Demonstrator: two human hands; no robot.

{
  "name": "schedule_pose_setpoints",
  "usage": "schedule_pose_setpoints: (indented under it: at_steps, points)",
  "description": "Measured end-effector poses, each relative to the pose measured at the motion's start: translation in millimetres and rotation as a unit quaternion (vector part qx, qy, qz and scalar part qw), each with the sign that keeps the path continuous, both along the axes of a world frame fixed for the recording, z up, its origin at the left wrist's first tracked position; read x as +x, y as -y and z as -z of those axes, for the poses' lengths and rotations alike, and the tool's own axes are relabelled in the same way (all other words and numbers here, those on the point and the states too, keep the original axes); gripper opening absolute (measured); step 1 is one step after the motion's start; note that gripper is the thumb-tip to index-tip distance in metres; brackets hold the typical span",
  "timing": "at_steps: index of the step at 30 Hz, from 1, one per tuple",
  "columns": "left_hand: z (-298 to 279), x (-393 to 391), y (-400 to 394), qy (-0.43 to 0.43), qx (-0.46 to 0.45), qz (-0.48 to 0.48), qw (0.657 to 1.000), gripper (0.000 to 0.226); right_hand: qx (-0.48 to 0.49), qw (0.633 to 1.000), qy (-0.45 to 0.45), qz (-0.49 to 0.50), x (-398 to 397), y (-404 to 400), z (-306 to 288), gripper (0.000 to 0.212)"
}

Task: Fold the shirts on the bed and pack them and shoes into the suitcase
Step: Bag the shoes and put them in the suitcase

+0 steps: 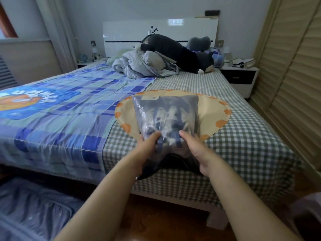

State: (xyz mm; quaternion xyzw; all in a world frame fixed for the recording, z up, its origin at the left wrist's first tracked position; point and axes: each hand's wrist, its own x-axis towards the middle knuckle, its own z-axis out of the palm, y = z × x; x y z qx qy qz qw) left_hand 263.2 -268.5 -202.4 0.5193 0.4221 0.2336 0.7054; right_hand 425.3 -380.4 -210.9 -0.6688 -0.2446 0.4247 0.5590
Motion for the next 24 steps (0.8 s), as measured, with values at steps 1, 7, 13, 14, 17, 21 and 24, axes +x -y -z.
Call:
schedule_pose_setpoints:
  at_steps: [1, 7, 13, 14, 17, 21, 24]
  points:
    - [10.3, 1.1, 4.2, 0.009, 0.006, -0.007, 1.0, 0.098, -0.001, 1.0, 0.006, 0.007, -2.9, 1.7, 4.7, 0.129]
    - [12.4, -44.6, 67.9, 0.098, 0.06, -0.041, 0.993, 0.068, 0.061, 0.997, 0.037, 0.009, -28.7, 17.8, 17.6, 0.104]
    - [2.1, -148.0, 103.7, 0.003, 0.087, -0.232, 0.969, 0.111, 0.139, 0.981, 0.025, -0.136, -126.6, 22.1, -19.8, 0.088]
    - [6.6, -171.9, 99.2, -0.021, 0.083, -0.256, 0.963, 0.108, 0.147, 0.975, -0.015, -0.168, -147.1, 22.9, -25.6, 0.079]
    - [-14.6, -244.5, 111.4, -0.005, 0.078, -0.305, 0.949, 0.087, 0.119, 0.959, -0.067, -0.247, -215.7, 17.3, -29.5, 0.074]
    - [-25.8, -348.8, 135.5, 0.1, 0.05, -0.354, 0.928, 0.066, 0.064, 0.943, -0.082, -0.315, -329.7, -11.8, -18.0, 0.085]
    - [-10.8, -441.1, 147.0, 0.114, 0.019, -0.425, 0.898, 0.078, 0.024, 0.913, -0.104, -0.393, -431.7, -25.8, -13.2, 0.074]
